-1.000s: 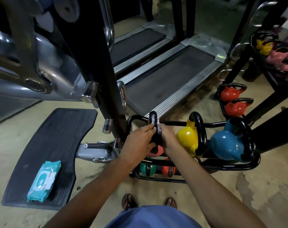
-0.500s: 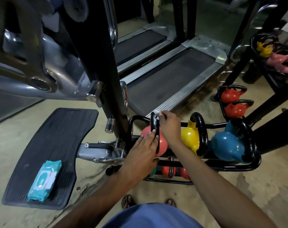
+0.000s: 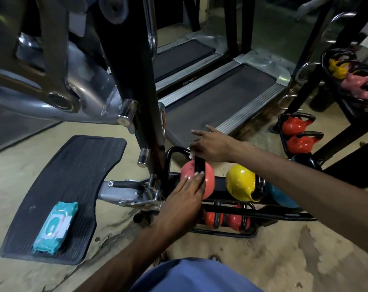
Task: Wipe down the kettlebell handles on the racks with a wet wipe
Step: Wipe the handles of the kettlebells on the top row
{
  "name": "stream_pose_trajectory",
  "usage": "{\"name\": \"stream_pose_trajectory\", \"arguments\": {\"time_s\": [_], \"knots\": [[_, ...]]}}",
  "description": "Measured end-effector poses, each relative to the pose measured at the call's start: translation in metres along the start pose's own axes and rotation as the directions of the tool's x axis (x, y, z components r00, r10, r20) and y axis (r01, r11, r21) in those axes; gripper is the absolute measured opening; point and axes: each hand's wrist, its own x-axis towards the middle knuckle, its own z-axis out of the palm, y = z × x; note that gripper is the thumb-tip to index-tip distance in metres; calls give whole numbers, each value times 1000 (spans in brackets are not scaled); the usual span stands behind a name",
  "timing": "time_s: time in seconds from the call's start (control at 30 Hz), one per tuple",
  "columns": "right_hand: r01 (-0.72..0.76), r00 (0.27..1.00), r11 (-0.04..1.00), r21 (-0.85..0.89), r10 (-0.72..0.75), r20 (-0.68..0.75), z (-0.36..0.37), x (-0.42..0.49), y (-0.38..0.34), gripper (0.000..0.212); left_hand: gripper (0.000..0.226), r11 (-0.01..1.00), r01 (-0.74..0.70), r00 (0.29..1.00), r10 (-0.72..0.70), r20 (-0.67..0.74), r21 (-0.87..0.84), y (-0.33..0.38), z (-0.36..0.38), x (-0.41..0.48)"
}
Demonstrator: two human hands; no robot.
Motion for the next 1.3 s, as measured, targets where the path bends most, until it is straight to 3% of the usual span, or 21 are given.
{"name": "stream_pose_trajectory", "arguments": {"time_s": [0.13,0.23,0.33,0.47,0.53,0.6,0.67,0.73,0.77,0.87,0.93,1.03,1.17,1.3], "knots": [[195,965,972,-132,-167,201,-10,4,-29,50,74,999,8,1000,-8,18,-34,2,0,-2],[185,956,974,-128,-149,253,-19,6,-33,61,73,999,17,1000,-16,10,-42,3,-2,-1],[60,998,977,-204,-52,44,-19,7,-19,72,81,999,13,1000,-13,-5,-49,6,-1,-2],[144,943,967,-211,-199,-268,4,-12,-36,27,74,998,47,999,-46,19,-50,6,3,-8],[30,928,995,-99,-64,-367,8,-15,-34,25,73,996,56,998,-54,28,-68,6,4,-9],[-174,871,974,148,222,-438,16,-15,-30,25,75,994,65,998,-63,23,-88,6,4,-11],[-287,761,779,557,538,-361,29,-25,-43,20,75,990,70,998,-68,16,-121,6,1,-13],[-249,587,443,861,776,-230,48,-40,-71,15,74,982,86,996,-84,20,-169,5,-1,-12],[-222,537,258,940,837,-103,55,-47,-88,16,74,979,91,996,-89,20,-182,4,-1,-12],[-29,568,-368,929,759,318,52,-43,-108,25,72,978,95,995,-90,37,-184,2,2,-10],[98,621,-584,806,669,409,36,-29,-97,31,73,979,96,995,-87,55,-179,0,3,-9],[136,677,-726,674,565,471,35,-26,-86,41,74,980,105,993,-94,71,-171,-1,1,-9],[-43,677,-677,735,521,520,60,-36,-91,41,70,976,111,993,-100,66,-189,-1,0,-9],[83,665,-741,666,539,517,44,-18,-78,39,70,978,99,995,-93,41,-184,1,1,-9]]}}
